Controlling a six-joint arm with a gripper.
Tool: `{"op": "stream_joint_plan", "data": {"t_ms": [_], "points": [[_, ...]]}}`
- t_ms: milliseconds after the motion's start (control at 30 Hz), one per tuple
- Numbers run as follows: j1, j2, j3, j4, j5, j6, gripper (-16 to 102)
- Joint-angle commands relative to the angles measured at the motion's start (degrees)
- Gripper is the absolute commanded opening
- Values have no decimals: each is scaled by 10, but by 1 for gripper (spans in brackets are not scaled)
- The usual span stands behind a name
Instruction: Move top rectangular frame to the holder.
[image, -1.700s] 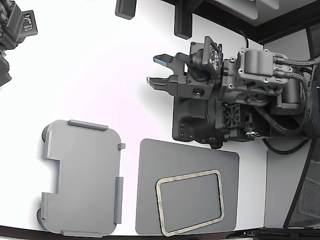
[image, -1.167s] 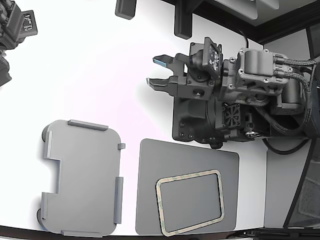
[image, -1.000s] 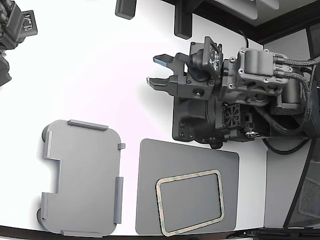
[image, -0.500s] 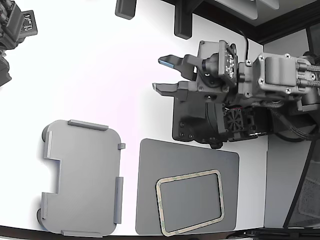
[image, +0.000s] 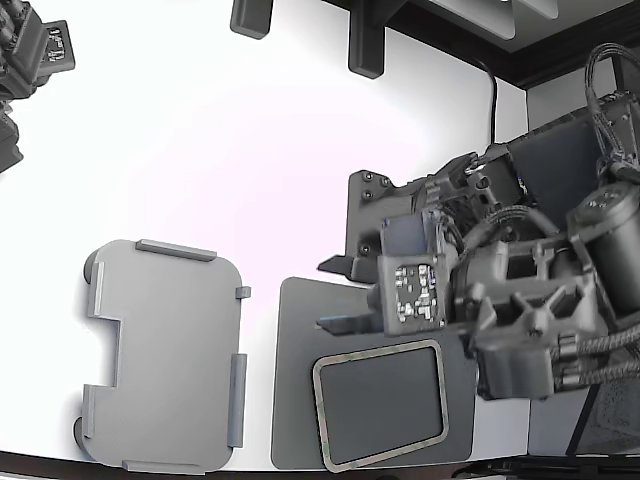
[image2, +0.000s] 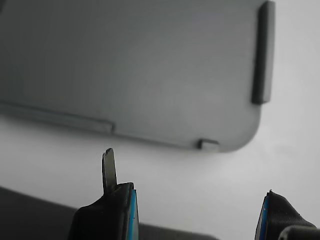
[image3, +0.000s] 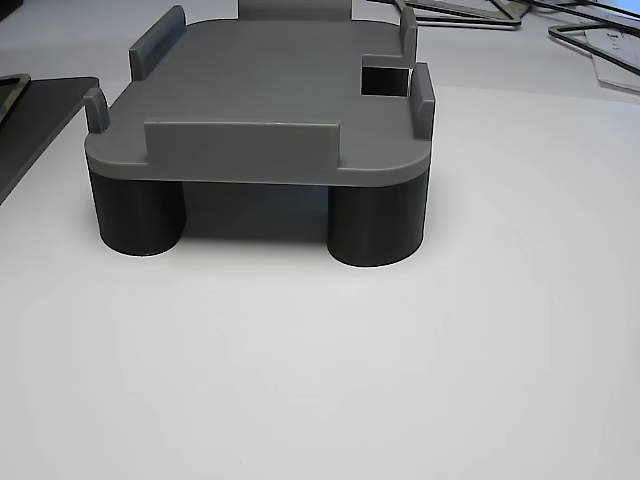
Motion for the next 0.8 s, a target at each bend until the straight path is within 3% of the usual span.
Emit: {"op": "stream_joint_plan", "data": {"t_ms": [0, 267, 367, 533, 767], "points": [[50, -22, -22, 24, -14, 62, 98], [201, -122, -37, 79, -13, 234, 100], [224, -150, -37, 83, -39, 263, 100], [234, -155, -4, 55, -75, 265, 100], [244, -111, 82, -8, -89, 269, 100]]}}
